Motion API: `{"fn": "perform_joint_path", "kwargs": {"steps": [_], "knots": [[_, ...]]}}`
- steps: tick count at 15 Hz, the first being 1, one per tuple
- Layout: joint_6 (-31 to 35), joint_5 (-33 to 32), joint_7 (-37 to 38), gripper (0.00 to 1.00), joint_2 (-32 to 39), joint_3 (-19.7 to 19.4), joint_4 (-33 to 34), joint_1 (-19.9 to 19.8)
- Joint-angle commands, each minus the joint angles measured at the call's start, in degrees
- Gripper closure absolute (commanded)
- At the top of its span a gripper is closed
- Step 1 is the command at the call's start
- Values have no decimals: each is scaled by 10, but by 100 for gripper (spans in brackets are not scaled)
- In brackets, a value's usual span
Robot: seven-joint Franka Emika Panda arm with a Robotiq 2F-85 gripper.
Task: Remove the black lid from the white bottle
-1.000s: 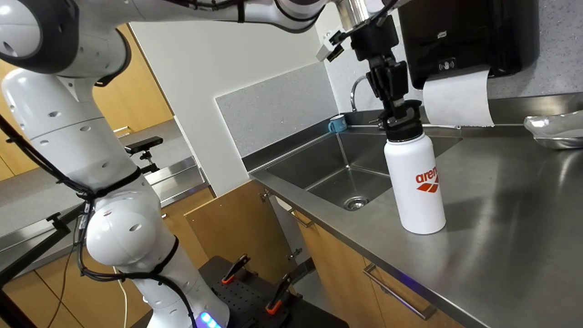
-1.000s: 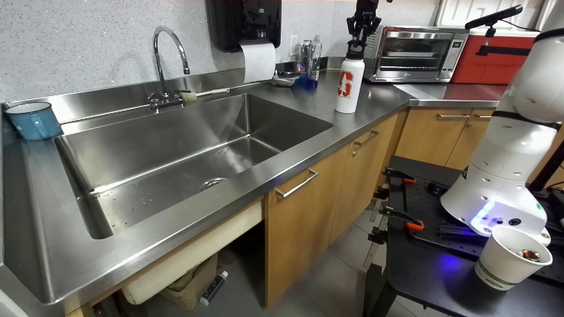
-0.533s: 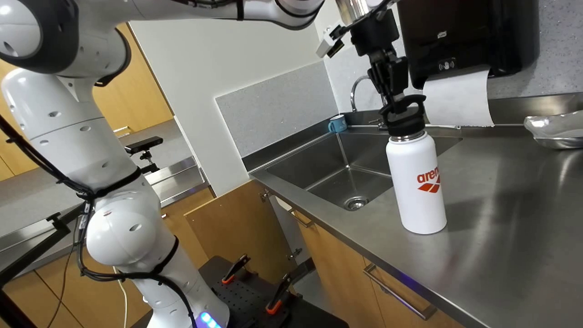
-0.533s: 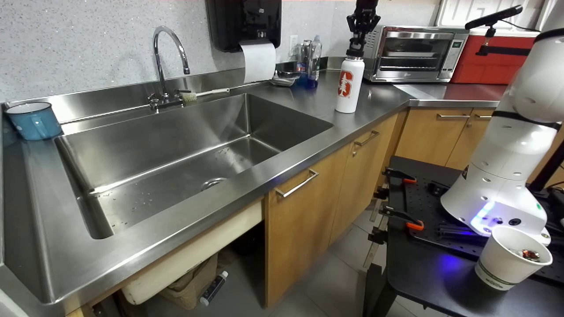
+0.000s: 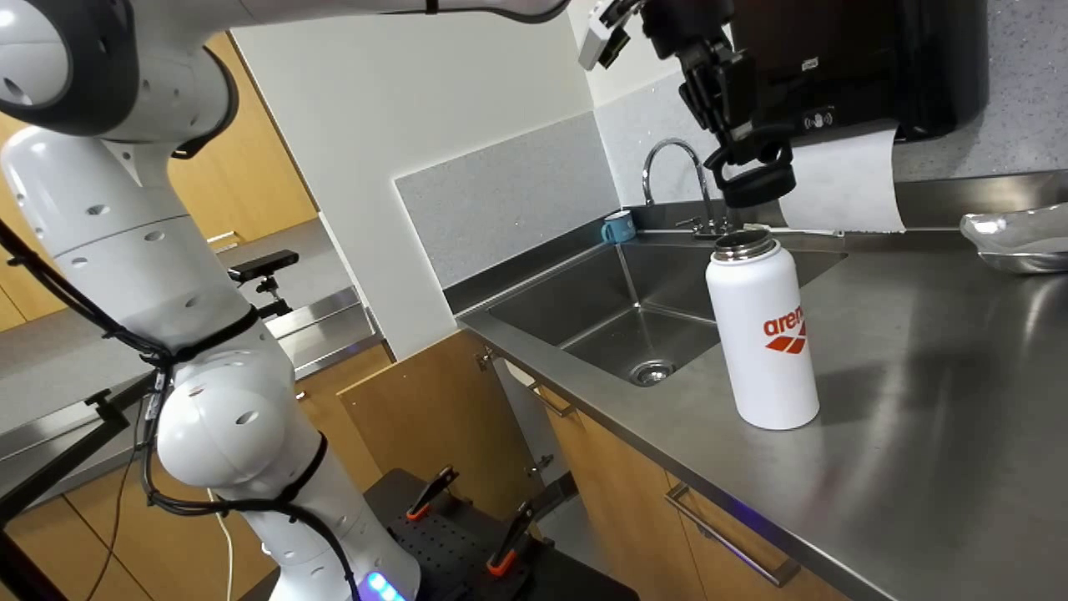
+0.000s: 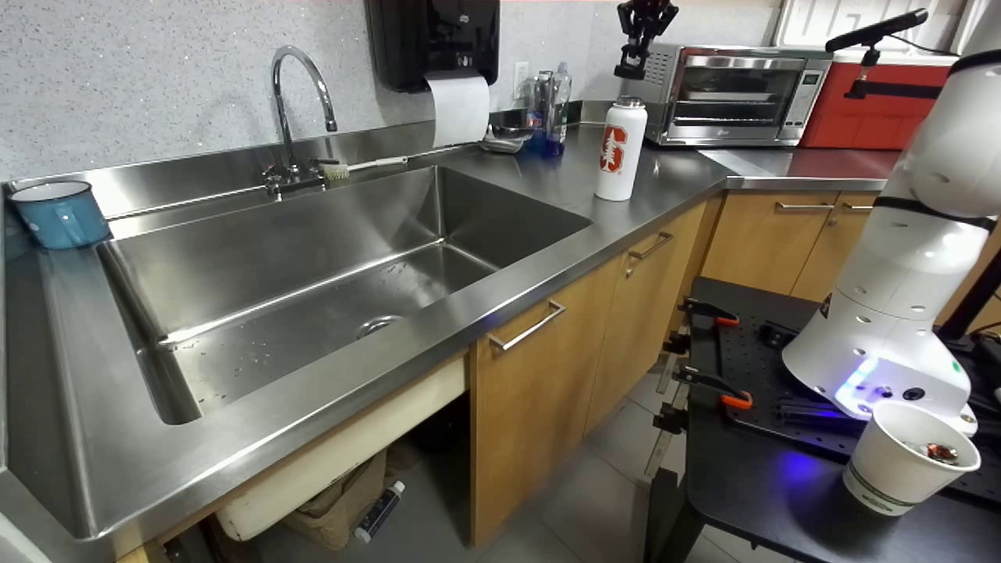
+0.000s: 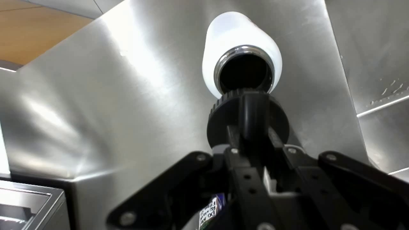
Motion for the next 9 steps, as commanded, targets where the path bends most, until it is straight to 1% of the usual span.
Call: {"fn": "perform_joint_path", "kwargs": {"steps": [1, 2, 6, 9], "knots": [[-39, 11, 56, 95, 26, -5, 65, -21], [-45, 8, 86, 95, 37, -10, 83, -28], [-61, 17, 157, 95, 79, -34, 128, -58], [-63, 45, 177, 95, 110, -45, 141, -76]]}}
